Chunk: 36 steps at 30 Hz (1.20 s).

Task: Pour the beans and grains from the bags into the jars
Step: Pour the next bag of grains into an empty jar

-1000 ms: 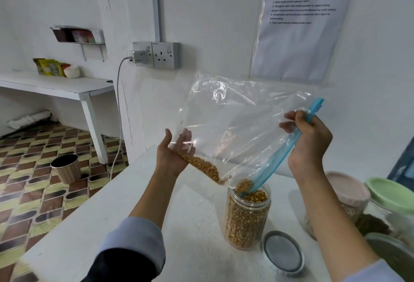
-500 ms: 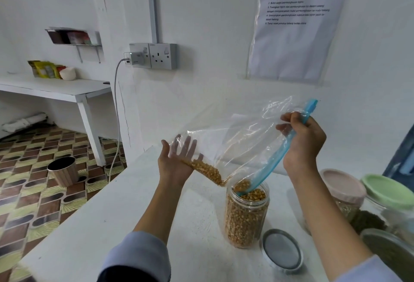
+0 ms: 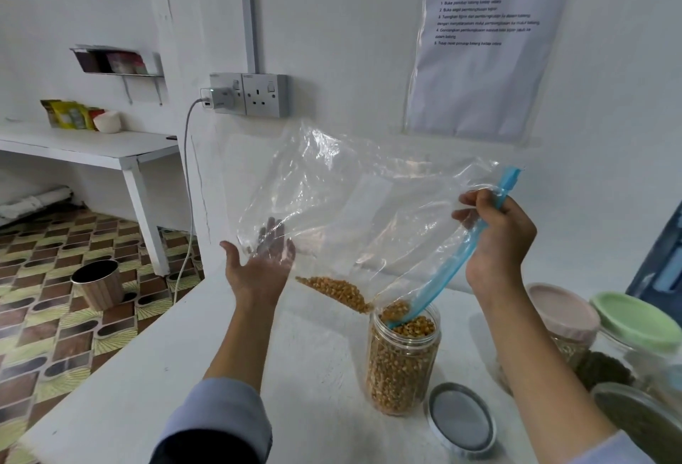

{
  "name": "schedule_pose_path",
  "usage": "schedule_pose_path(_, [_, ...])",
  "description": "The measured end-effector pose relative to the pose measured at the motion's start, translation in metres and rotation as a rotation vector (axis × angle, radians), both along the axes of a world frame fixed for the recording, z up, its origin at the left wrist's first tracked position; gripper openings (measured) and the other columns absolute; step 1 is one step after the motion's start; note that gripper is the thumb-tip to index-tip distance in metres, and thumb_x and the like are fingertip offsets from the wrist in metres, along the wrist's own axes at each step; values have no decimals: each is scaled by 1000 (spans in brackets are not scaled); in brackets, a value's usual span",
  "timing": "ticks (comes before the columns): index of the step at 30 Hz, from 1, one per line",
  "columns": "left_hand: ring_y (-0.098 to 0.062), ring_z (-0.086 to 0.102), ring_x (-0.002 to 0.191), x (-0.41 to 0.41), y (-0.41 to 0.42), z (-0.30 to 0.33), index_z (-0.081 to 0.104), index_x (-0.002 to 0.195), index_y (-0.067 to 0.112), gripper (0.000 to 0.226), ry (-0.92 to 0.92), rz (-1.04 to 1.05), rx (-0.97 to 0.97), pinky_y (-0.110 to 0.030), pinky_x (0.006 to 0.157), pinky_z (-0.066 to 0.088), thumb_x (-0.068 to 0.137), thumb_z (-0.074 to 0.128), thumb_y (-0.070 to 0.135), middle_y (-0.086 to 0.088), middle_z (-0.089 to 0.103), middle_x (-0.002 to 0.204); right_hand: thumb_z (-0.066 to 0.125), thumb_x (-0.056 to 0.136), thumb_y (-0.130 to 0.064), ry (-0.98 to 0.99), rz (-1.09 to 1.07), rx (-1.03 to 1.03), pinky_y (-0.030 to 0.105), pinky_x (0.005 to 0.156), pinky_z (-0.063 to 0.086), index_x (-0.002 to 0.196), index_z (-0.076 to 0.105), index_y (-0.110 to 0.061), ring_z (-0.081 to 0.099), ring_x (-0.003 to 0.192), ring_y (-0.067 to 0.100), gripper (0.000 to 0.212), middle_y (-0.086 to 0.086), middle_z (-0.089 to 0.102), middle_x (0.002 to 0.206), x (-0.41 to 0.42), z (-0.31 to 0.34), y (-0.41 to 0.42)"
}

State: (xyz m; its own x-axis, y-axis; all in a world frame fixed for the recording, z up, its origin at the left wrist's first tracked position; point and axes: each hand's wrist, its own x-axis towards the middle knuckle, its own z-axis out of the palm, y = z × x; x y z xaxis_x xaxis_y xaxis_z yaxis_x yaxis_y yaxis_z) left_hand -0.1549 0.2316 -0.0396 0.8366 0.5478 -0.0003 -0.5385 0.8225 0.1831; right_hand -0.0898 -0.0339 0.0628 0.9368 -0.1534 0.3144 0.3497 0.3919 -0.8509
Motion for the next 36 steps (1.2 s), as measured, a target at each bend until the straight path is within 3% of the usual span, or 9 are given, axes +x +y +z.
schedule_pose_path(5, [-19,61,114,1,24,22,58,119,19,29,100,85,160,-34,88,46,93,50,28,-3,63,125,54,95,-13,-15,-42,22,28,76,55,77,66,-17,62,57,7,22,-7,68,71,-3,0,2])
schedule_pose_path(10, [-18,61,115,-6,32,36,67,105,21,32,-57,91,241,-34,94,41,73,64,17,-2,66,120,53,94,-10,-48,-79,47,25,72,54,74,65,-17,62,58,7,24,-10,68,63,-6,0,2])
schedule_pose_path(15, [-17,66,104,-6,39,38,70,93,21,27,-92,112,279,-29,84,51,95,44,14,-1,68,114,55,93,-7,-49,-61,101,21,66,54,72,65,-16,61,56,8,25,-9,67,61,-8,2,2])
schedule_pose_path(20, [-19,69,95,-7,42,41,54,75,23,8,-35,158,396,-29,77,55,83,56,21,-3,71,107,54,93,-7,-19,-89,122,22,67,53,73,65,-15,61,58,7,24,-9,67,61,-5,-1,1])
schedule_pose_path(25, [-17,69,92,-10,44,45,54,78,21,9,-30,187,425,-27,75,56,86,54,22,-3,72,99,54,93,-9,-9,-101,129,22,67,53,74,66,-15,62,59,7,23,-10,67,61,-3,-3,1])
schedule_pose_path(31, [-14,57,119,-12,43,41,55,109,29,26,-96,114,507,-34,98,38,102,30,25,4,64,124,55,93,-8,-20,-83,137,24,68,54,73,65,-15,60,57,7,23,-8,66,60,-2,-3,3])
schedule_pose_path(33, [-15,58,119,-11,44,39,57,108,29,19,-90,88,527,-35,97,42,99,41,24,4,62,126,56,92,-7,-17,-93,150,24,66,53,73,65,-15,61,58,7,23,-8,66,59,-2,-3,3])
schedule_pose_path(34, [-16,60,116,-11,44,40,59,108,27,17,-95,75,525,-34,95,46,91,57,23,2,63,126,56,92,-6,-16,-101,157,23,65,53,73,65,-14,61,58,7,23,-8,66,59,-1,-3,2])
schedule_pose_path(36, [-16,64,109,-8,49,37,61,110,19,56,-90,48,504,-26,91,52,62,87,24,-2,64,123,55,92,-6,-20,-71,140,22,65,53,73,65,-14,60,57,7,23,-8,65,59,-2,-3,3])
